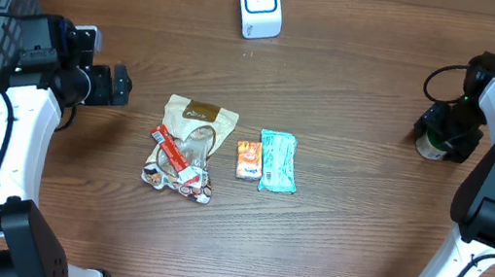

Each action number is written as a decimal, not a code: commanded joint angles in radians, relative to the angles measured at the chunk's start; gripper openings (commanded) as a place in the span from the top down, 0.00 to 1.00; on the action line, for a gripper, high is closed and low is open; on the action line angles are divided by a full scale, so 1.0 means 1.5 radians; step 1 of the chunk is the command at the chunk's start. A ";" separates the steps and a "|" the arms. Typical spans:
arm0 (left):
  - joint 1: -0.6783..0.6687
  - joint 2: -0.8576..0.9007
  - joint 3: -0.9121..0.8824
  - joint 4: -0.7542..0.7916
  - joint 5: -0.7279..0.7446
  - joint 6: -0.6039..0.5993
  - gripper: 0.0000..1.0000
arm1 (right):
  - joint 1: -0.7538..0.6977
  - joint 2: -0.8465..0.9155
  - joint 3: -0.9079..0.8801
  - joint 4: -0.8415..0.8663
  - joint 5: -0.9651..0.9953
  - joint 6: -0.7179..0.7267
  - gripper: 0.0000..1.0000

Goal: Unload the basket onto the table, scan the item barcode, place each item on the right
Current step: 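Carry the jar right and set it down at the table's right side, then move the right gripper to the mint-green packet and lower onto it, then grasp the mint-green packet with the right gripper and lift it, then carry the mint-green packet up toward the white scanner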

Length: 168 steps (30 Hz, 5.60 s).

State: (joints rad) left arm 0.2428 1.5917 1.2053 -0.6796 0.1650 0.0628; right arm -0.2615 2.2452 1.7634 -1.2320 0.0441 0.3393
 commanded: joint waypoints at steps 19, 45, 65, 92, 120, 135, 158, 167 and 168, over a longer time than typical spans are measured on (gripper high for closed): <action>-0.001 0.004 0.009 0.003 0.006 0.008 0.01 | 0.009 -0.172 -0.013 -0.046 -0.105 -0.040 0.21; -0.001 0.004 0.009 0.003 0.006 0.008 0.01 | 0.408 -0.168 -0.016 -0.030 -0.133 -0.027 0.30; -0.001 0.004 0.009 0.002 0.006 0.008 0.00 | 0.534 -0.167 -0.147 0.112 -0.045 -0.017 0.24; -0.001 0.004 0.009 0.002 0.006 0.008 0.00 | 0.387 -0.167 -0.247 0.156 0.034 0.014 0.20; -0.001 0.004 0.009 0.002 0.006 0.008 0.00 | 0.317 -0.210 -0.342 0.160 -0.218 0.017 0.21; -0.001 0.004 0.009 0.003 0.006 0.008 0.00 | 0.312 -0.210 -0.399 0.275 -0.247 0.018 0.42; -0.001 0.004 0.009 0.002 0.006 0.008 0.01 | 0.294 -0.271 -0.385 0.283 -0.212 -0.009 0.96; -0.001 0.004 0.009 0.002 0.006 0.008 0.00 | 0.294 -0.386 -0.384 0.276 -0.225 -0.060 0.96; -0.001 0.004 0.009 0.002 0.006 0.008 0.00 | 0.294 -0.390 -0.384 0.272 -0.225 -0.060 0.96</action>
State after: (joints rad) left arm 0.2428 1.5917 1.2053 -0.6796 0.1650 0.0628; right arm 0.1829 1.7088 1.1812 -0.8146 -0.2913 0.2806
